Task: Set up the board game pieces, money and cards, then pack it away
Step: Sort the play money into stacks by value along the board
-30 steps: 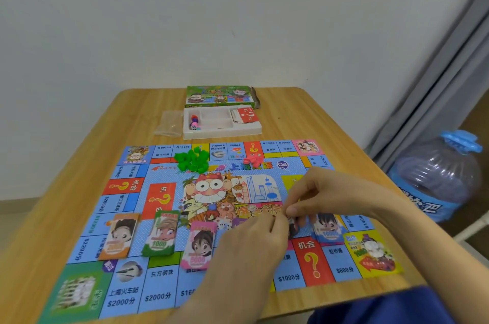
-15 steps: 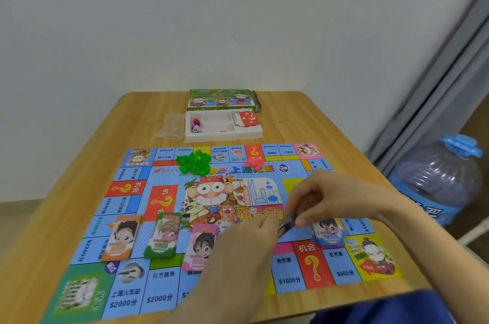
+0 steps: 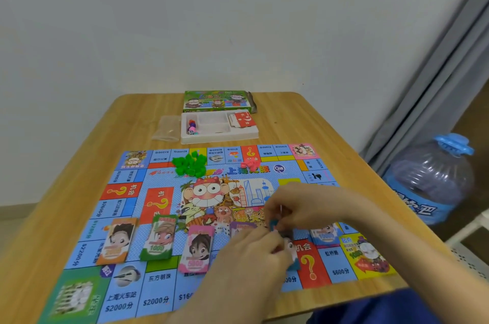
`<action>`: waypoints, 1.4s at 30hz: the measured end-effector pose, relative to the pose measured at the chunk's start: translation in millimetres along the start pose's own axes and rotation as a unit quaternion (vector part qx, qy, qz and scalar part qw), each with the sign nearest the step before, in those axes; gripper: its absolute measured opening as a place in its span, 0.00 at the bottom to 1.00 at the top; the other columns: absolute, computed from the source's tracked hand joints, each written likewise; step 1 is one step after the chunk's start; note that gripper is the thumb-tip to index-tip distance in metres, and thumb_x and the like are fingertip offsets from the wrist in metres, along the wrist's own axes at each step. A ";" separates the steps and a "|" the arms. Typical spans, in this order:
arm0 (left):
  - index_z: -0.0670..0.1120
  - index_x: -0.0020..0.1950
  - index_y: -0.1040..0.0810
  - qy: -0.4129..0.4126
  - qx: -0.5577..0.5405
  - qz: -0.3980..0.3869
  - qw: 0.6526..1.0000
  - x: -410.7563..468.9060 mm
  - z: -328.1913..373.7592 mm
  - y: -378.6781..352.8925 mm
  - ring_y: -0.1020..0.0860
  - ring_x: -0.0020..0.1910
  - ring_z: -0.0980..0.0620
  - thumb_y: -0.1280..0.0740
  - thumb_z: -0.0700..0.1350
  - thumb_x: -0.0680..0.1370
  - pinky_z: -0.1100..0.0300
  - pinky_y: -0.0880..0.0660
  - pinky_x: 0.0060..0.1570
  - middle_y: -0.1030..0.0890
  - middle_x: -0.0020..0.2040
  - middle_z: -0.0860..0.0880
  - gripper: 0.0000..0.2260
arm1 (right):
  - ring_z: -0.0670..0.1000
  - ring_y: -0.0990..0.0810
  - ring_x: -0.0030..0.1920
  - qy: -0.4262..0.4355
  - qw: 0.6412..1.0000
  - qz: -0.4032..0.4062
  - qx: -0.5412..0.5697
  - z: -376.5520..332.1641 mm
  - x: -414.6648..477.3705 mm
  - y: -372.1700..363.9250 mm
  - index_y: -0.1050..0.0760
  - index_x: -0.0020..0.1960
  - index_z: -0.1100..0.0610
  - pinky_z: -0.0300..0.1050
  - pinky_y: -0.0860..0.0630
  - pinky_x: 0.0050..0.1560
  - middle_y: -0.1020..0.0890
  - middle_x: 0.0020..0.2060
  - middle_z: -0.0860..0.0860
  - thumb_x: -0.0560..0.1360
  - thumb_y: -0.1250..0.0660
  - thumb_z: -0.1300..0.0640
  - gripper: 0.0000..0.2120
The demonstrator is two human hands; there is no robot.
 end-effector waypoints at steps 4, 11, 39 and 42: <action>0.57 0.31 0.17 0.012 -0.001 -0.057 0.998 6.6 1.5 -7.5 0.22 0.32 0.62 0.37 0.59 0.55 0.70 0.26 0.34 0.22 0.31 0.61 0.13 | 0.45 0.26 0.42 -0.021 0.999 0.037 0.005 5.5 -1.4 2.2 0.23 0.54 0.55 0.39 0.27 0.46 0.23 0.44 0.48 0.74 0.32 0.59 0.08; 0.50 0.61 0.20 0.008 -0.010 -0.068 0.998 14.3 7.6 1.2 0.25 0.58 0.54 0.36 0.52 0.77 0.63 0.31 0.61 0.22 0.57 0.53 0.15 | 0.45 0.26 0.52 -0.135 0.990 0.034 -0.016 67.0 -35.7 20.6 0.28 0.57 0.46 0.40 0.27 0.52 0.27 0.48 0.40 0.69 0.26 0.51 0.18; 0.54 0.51 0.15 -0.001 -0.042 0.013 0.999 13.2 24.0 -11.2 0.18 0.43 0.60 0.45 0.57 0.71 0.67 0.23 0.40 0.16 0.50 0.56 0.20 | 0.47 0.18 0.35 -0.044 0.948 0.035 0.312 70.5 -52.5 0.1 0.23 0.34 0.51 0.35 0.27 0.34 0.18 0.32 0.51 0.65 0.24 0.63 0.11; 0.53 0.53 0.16 -0.020 -0.013 0.023 0.999 9.7 22.9 -16.2 0.18 0.46 0.60 0.32 0.59 0.68 0.67 0.23 0.44 0.16 0.52 0.56 0.17 | 0.50 0.16 0.40 -0.031 0.935 0.021 0.354 75.3 -53.6 -7.5 0.20 0.38 0.51 0.35 0.24 0.37 0.16 0.38 0.54 0.67 0.24 0.61 0.07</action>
Point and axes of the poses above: each hand's wrist, its own x-axis towards the middle knuckle, its own y-axis out of the back of the hand, z = x × y, the point moved 10 cm from there along x, towards the middle knuckle
